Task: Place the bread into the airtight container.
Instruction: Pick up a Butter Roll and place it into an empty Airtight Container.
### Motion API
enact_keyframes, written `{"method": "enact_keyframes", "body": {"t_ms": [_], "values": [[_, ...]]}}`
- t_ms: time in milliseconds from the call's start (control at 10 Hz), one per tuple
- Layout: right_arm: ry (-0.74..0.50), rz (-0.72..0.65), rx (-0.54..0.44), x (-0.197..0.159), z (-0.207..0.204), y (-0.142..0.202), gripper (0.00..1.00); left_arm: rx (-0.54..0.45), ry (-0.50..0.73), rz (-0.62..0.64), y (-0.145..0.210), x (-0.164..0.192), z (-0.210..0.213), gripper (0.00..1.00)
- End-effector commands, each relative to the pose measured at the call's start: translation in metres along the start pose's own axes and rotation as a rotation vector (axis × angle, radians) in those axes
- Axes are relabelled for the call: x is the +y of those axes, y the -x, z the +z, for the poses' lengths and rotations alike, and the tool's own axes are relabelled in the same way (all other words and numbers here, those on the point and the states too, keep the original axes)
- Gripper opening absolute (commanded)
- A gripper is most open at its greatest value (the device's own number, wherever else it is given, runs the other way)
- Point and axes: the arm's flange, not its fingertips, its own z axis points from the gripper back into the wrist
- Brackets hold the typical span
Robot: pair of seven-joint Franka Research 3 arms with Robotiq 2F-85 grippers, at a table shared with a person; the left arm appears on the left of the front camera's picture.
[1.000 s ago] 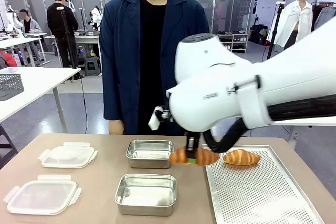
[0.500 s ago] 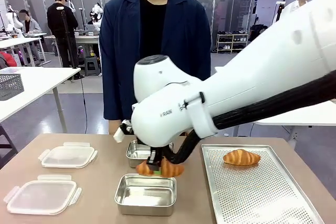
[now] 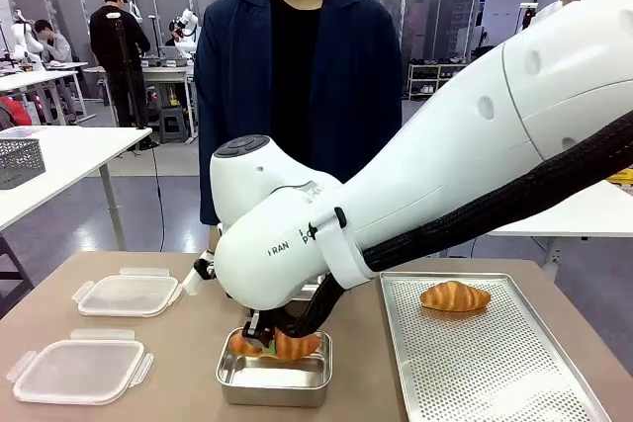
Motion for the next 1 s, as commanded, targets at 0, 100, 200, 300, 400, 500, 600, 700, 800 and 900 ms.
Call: {"method": "enact_keyframes", "body": {"t_ms": [0,100,200,300,400,500,600,700,800,900], "values": [[-0.044,-0.076,-0.006,0.0,-0.004,0.001,0.43,-0.003,0.004,-0.004,-0.001,0.0,0.002,1.0],[-0.057,-0.072,-0.005,0.002,-0.007,0.002,0.63,-0.003,0.004,-0.004,-0.001,0.0,0.002,1.0],[-0.06,-0.059,-0.01,0.003,-0.008,0.002,0.74,-0.003,0.004,-0.004,-0.001,0.0,0.002,1.0],[-0.063,-0.052,-0.011,0.002,-0.008,0.003,0.96,-0.003,0.004,-0.004,-0.001,0.0,0.002,1.0],[-0.059,-0.04,-0.013,0.003,-0.007,0.004,1.0,-0.003,0.004,-0.004,-0.001,0.0,0.002,1.0],[-0.051,-0.026,-0.009,0.002,-0.005,0.007,1.0,-0.003,0.004,-0.004,-0.001,0.0,0.002,1.0],[-0.056,-0.011,-0.01,0.001,-0.004,0.01,1.0,-0.003,0.004,-0.004,-0.001,0.0,0.002,1.0],[-0.081,0.041,-0.024,0.002,-0.001,0.016,0.87,-0.003,0.004,-0.004,-0.001,0.0,0.002,1.0],[-0.036,0.08,-0.008,0.001,-0.001,0.023,0.87,-0.003,0.004,-0.004,-0.001,0.0,0.002,1.0],[-0.053,-0.012,-0.004,0.0,-0.006,0.002,0.87,-0.003,0.004,-0.004,-0.001,0.0,0.002,1.0]]}}
